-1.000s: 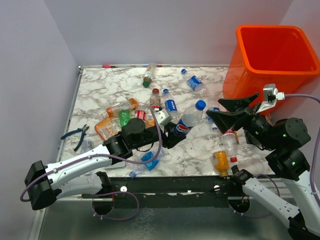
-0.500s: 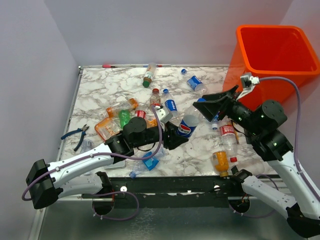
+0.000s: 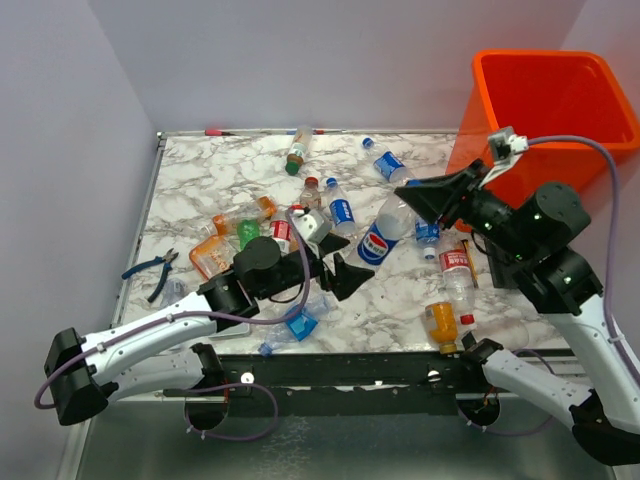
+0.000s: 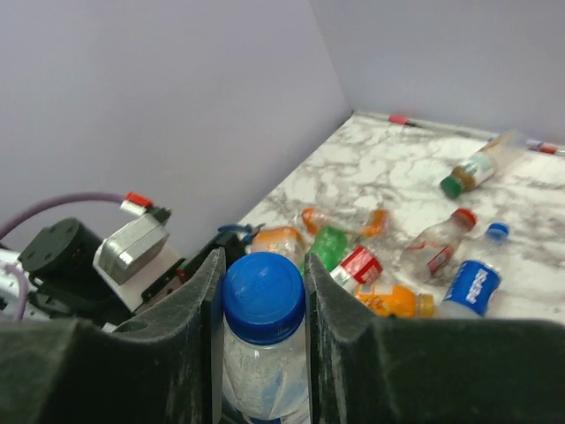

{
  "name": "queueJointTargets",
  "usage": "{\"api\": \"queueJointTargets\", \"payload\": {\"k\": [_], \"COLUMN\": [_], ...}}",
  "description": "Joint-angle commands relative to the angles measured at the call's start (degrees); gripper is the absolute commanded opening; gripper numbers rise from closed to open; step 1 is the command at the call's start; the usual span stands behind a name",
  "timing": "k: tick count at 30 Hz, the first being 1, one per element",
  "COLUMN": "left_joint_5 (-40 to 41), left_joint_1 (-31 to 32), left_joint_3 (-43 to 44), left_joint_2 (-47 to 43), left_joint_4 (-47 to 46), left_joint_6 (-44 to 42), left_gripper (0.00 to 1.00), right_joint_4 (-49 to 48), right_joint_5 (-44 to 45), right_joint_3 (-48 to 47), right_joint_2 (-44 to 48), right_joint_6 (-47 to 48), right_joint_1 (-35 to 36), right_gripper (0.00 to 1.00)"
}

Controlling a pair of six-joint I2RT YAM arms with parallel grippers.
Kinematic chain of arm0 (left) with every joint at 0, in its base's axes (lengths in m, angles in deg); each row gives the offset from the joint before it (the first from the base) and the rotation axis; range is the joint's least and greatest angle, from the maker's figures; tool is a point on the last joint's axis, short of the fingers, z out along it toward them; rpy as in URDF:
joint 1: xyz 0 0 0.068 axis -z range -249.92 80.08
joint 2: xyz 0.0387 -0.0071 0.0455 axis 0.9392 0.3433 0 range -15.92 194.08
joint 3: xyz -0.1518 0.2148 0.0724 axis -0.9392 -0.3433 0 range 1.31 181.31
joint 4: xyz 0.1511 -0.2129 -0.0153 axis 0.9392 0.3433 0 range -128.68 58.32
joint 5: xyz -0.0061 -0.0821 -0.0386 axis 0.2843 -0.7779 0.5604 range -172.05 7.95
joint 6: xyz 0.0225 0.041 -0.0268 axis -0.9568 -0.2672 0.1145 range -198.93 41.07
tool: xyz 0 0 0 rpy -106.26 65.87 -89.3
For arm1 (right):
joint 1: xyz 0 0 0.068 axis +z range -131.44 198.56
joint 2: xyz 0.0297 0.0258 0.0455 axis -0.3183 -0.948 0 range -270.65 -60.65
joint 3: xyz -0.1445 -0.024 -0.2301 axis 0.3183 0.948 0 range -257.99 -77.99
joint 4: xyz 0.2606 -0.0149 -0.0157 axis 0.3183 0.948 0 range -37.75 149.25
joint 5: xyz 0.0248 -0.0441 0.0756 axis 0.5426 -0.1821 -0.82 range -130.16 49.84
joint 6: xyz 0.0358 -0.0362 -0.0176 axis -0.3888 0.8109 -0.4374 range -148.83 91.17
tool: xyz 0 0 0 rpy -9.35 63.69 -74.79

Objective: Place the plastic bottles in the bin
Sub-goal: Pick up the plastic bottle at the center of the board, then place the plastic bottle in the trash bin.

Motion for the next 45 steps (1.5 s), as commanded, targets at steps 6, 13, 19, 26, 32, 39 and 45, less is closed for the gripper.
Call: {"api": "queueJointTargets", "payload": {"k": [6,13,19,26,32,39,45], "left_joint_5": [25.9,34.2,37.3,38.2,38.6,38.5,38.3], "left_joint_1": [-0.1,-0.1,-0.1,-0.2,-0.2,-0.2,-0.2], "left_joint_3": [-5.5,-12.6,-13.8,-12.3,-11.9,-11.3,-11.3], "left_joint_2": [-15.9,-23.9,-24.8,-24.2,-24.4,-23.0,-22.1], "left_joint_4": [3.5,-1.7,-1.3,1.4,3.0,4.0,4.2], "left_joint_6": [-14.7,-15.9,-16.0,-14.4,-13.4,-13.6,-13.6], "left_gripper": [0.99,0.99,0.99,0.99,0.99,0.99,0.99], "right_joint_4": [2.5,-33.8,-72.5,-39.9,-25.4,-10.4,-5.7], "right_joint_5": [36.2,57.0,68.4,70.8,69.3,67.2,62.8], "right_joint_3": [-18.6,-16.3,-21.6,-32.0,-36.1,-33.8,-29.1], "right_joint_2": [-2.4,-6.8,-24.1,-32.4,-38.4,-41.9,-40.8], "right_joint_6": [17.1,38.7,73.9,40.7,28.6,14.2,8.1], "right_joint_1": [0.1,0.1,-2.5,-20.6,-28.9,-35.4,-38.4], "right_gripper": [0.00,0.00,0.00,0.00,0.00,0.00,0.11]}}
